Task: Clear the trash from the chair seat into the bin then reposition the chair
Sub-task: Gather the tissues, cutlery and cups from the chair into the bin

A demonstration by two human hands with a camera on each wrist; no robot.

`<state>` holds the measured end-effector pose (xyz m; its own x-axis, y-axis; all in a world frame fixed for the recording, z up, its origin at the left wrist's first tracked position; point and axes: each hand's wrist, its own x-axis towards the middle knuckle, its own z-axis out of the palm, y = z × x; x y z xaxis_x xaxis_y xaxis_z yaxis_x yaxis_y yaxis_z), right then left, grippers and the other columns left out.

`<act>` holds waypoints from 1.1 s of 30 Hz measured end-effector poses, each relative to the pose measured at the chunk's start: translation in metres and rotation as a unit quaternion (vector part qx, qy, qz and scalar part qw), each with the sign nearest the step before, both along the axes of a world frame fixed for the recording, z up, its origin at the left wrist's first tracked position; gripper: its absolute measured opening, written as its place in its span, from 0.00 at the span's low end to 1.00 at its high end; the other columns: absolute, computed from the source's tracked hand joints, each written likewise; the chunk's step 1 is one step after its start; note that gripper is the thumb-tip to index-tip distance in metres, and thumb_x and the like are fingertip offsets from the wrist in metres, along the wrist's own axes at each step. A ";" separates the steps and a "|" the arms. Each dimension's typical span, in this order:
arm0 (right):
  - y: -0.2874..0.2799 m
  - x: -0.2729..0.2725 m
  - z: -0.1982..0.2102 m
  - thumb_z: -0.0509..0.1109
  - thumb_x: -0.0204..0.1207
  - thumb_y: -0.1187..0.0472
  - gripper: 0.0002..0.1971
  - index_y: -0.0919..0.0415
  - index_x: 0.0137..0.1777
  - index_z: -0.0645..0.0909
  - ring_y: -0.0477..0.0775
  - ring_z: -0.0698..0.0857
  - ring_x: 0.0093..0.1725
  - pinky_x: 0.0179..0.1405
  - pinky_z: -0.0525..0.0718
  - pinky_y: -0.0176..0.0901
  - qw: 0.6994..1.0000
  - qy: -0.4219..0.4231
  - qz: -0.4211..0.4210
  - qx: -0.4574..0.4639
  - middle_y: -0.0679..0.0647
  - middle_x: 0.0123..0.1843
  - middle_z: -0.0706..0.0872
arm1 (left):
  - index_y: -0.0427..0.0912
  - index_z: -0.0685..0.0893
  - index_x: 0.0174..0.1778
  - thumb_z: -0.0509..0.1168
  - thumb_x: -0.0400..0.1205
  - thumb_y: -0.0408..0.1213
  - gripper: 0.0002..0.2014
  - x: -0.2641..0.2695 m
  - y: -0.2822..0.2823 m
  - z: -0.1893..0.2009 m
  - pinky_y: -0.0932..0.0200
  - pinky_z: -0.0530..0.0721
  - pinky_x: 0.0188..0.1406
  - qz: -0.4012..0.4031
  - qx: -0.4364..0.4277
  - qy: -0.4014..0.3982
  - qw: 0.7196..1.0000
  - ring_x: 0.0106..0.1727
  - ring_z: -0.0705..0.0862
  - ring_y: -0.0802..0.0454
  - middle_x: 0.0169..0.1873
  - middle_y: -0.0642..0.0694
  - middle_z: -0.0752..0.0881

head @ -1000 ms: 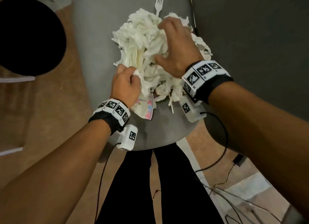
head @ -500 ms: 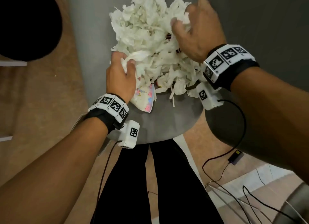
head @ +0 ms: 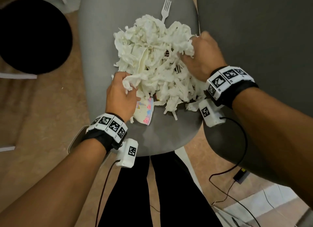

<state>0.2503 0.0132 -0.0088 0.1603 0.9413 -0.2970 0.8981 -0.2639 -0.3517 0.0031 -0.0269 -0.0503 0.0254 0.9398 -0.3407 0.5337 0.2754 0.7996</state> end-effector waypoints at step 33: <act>-0.041 -0.138 0.025 0.54 0.88 0.45 0.29 0.57 0.25 0.61 0.45 0.61 0.16 0.25 0.65 0.43 0.964 0.256 -0.066 -0.036 0.43 0.16 0.62 | 0.40 0.61 0.19 0.55 0.90 0.48 0.31 -0.040 -0.046 0.036 0.58 0.63 0.20 0.178 0.025 -0.041 0.983 0.19 0.62 0.55 0.15 0.48 0.64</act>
